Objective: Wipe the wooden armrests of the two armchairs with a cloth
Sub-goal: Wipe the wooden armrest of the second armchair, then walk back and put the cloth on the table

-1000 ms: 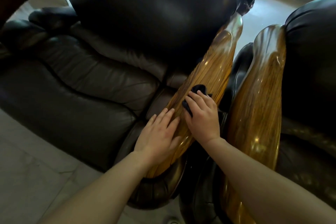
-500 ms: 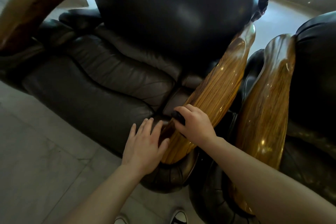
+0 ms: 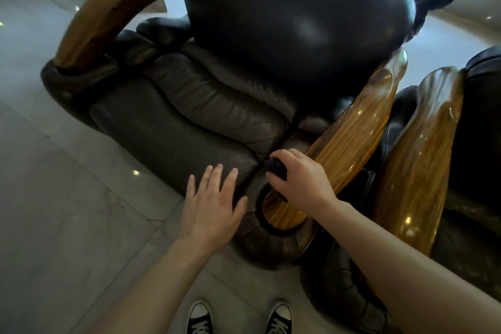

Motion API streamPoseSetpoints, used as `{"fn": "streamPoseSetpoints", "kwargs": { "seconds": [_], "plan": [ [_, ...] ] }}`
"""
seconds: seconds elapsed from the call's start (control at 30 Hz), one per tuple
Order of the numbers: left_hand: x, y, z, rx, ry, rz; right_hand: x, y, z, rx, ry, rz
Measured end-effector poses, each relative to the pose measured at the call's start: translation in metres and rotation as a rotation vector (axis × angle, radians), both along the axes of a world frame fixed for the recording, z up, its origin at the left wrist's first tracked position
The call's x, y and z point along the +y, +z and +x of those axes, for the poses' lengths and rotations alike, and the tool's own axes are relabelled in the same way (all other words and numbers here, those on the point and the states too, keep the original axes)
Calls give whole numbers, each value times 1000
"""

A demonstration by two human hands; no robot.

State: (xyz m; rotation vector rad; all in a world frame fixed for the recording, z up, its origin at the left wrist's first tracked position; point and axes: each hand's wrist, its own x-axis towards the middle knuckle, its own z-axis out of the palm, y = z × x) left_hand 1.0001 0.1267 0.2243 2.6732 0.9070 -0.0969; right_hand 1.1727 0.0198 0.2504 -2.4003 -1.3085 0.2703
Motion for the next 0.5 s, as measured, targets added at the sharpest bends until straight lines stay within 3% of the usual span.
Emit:
{"fn": "streamPoseSetpoints", "kwargs": {
  "seconds": [0.5],
  "plan": [
    [-28, 10, -64, 58, 316, -40, 20, 19, -47, 57, 211, -59]
  ]
}}
